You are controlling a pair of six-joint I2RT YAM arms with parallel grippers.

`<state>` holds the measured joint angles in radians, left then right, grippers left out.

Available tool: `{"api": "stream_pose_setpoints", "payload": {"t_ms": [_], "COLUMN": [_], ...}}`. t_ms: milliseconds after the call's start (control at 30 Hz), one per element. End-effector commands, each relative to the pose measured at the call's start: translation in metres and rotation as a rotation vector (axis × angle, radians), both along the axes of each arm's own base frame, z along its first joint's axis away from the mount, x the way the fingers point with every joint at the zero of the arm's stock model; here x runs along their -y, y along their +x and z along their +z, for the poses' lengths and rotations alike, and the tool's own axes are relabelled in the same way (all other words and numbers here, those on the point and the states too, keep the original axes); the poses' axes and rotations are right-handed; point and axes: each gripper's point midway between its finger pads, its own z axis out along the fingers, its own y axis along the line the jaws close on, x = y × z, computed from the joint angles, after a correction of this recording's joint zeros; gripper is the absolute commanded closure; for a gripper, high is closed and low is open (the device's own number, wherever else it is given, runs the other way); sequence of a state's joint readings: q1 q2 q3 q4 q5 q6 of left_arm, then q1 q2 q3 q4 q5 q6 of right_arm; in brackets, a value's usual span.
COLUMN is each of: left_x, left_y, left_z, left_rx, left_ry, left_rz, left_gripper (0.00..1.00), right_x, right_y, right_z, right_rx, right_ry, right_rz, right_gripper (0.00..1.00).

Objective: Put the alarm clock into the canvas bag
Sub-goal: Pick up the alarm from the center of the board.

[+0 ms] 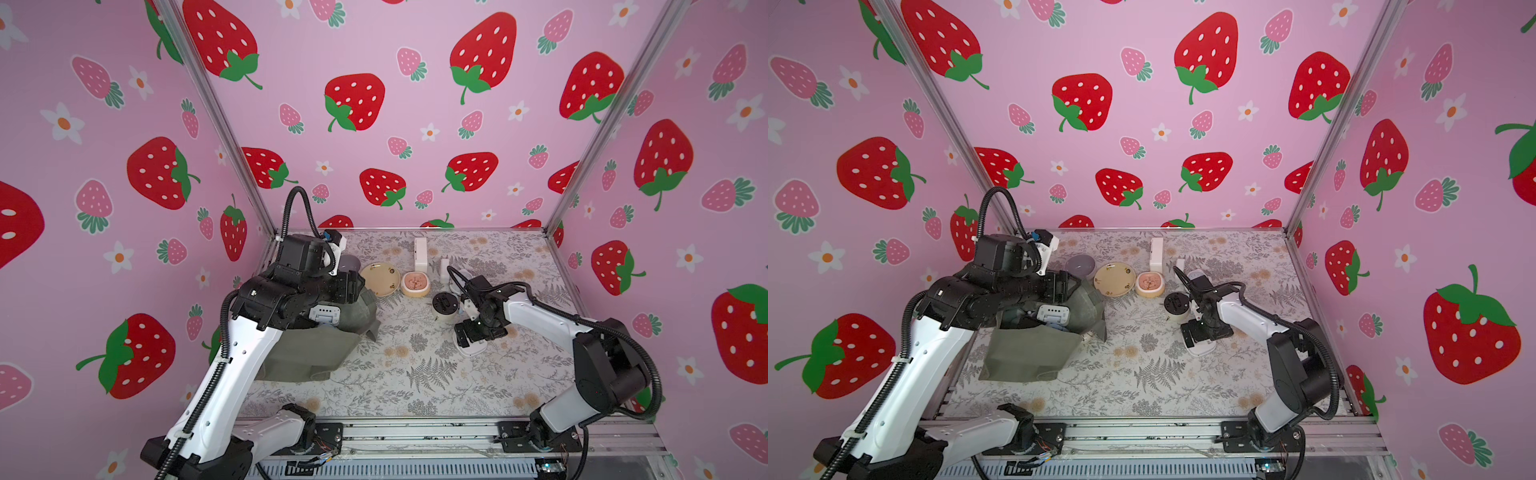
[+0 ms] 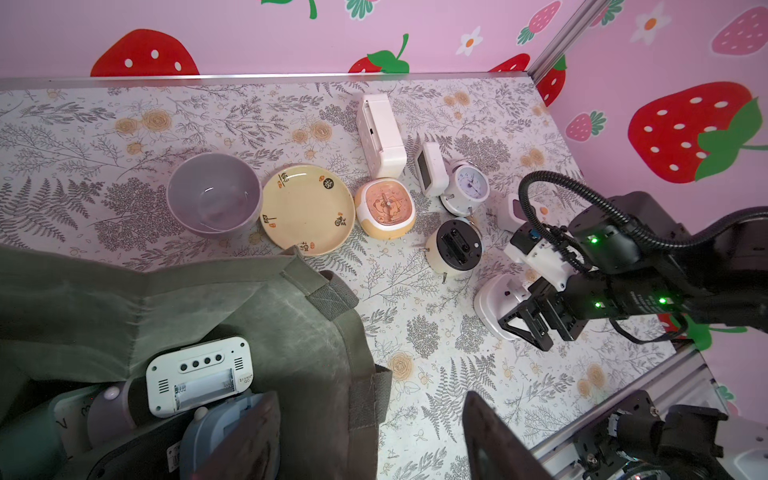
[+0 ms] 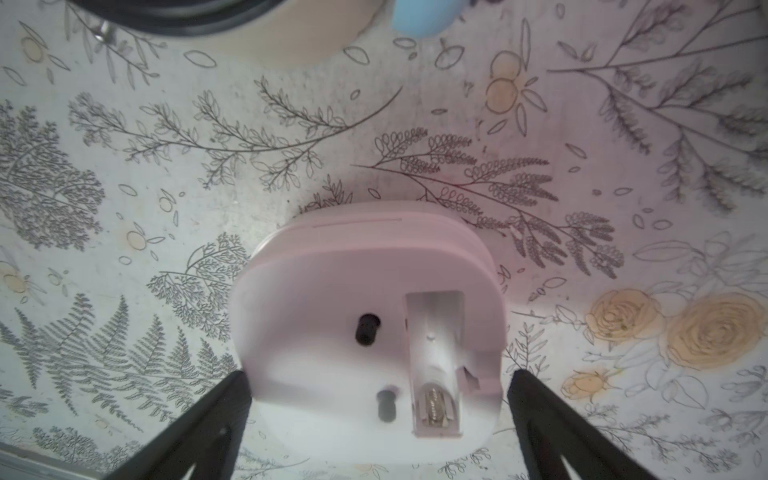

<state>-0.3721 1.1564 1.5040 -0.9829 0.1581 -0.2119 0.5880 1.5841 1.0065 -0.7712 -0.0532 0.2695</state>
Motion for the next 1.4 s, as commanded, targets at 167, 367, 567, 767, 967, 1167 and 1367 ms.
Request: {"api": "stream_pose_setpoints", "payload": {"t_ms": [167, 367, 567, 767, 967, 1167, 1367], "left_x": [0.004, 0.003, 0.001, 0.002, 0.016, 0.031, 0.060], "left_y": [0.002, 0.004, 0.003, 0.007, 0.009, 0.006, -0.002], "left_z": [0.002, 0.007, 0.009, 0.023, 0.040, 0.059, 0.080], "left_rx": [0.007, 0.023, 0.028, 0.084, 0.138, 0.264, 0.425], "left_ry": [-0.026, -0.035, -0.041, -0.052, -0.125, -0.185, -0.127], "left_rz": [-0.006, 0.008, 0.020, 0.013, -0.039, -0.134, -0.277], "left_gripper": [0.29, 0.29, 0.30, 0.30, 0.30, 0.28, 0.19], "right_x": [-0.008, 0.001, -0.006, -0.022, -0.052, -0.094, -0.120], "right_y": [0.001, 0.002, 0.004, 0.008, 0.022, 0.050, 0.079], "right_z": [-0.013, -0.024, -0.014, 0.012, 0.063, 0.173, 0.277], "right_rx": [-0.017, -0.015, -0.001, 0.010, 0.016, 0.004, 0.007], "right_ry": [0.000, -0.068, -0.031, 0.065, 0.304, 0.840, 1.282], "right_rz": [0.005, -0.008, 0.001, -0.017, -0.079, -0.203, -0.277], "right_gripper": [0.00, 0.00, 0.06, 0.13, 0.13, 0.16, 0.17]}}
